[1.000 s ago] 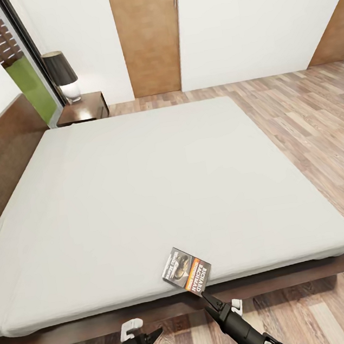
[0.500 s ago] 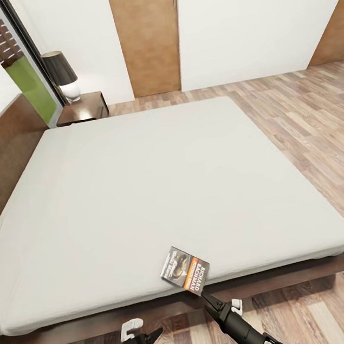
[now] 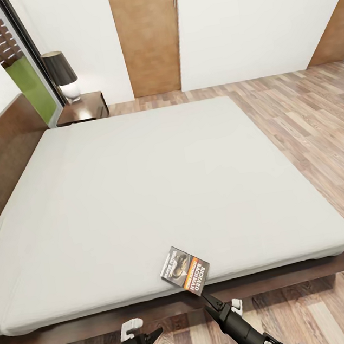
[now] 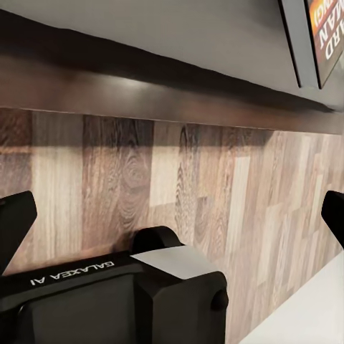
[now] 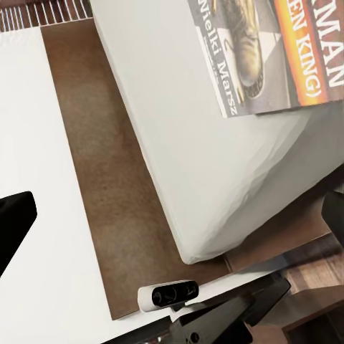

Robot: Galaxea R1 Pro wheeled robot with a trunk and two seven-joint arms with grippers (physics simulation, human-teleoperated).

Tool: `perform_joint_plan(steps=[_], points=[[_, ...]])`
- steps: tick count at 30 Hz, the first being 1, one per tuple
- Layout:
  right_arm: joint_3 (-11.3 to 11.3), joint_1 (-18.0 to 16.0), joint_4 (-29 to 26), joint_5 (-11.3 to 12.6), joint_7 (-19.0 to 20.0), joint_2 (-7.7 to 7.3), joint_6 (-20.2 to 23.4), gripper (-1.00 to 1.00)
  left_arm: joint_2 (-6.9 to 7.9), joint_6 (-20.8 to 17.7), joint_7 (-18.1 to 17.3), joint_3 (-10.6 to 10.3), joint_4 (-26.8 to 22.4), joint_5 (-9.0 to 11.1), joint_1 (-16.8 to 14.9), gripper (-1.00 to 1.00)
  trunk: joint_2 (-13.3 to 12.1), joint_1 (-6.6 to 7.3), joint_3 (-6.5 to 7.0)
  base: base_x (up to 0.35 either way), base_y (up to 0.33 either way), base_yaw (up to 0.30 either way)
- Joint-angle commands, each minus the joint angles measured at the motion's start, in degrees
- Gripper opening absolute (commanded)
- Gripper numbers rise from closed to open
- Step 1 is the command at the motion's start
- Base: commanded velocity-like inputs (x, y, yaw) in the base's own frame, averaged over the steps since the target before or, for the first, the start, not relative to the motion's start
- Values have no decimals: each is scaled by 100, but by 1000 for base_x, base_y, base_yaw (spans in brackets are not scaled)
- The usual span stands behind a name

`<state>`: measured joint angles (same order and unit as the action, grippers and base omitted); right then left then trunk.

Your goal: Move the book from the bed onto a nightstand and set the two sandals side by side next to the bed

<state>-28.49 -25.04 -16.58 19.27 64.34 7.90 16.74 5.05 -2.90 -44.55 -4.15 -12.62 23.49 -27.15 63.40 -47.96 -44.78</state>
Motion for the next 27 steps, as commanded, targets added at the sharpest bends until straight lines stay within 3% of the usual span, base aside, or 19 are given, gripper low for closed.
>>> perform_joint_plan(steps=[1,8,27], points=[[1,0,-3,42,7,1,57,100,5,-32,-10,-42,-3,59,-1,100,2,0,-4,0,0,0],[1,0,-3,42,8,1,57,100,5,-36,-10,-43,-2,59,-1,100,2,0,-4,0,0,0],[1,0,-3,42,8,1,57,100,-1,-36,-10,-49,-4,59,-1,100,764,-417,-345,0,0,0]])
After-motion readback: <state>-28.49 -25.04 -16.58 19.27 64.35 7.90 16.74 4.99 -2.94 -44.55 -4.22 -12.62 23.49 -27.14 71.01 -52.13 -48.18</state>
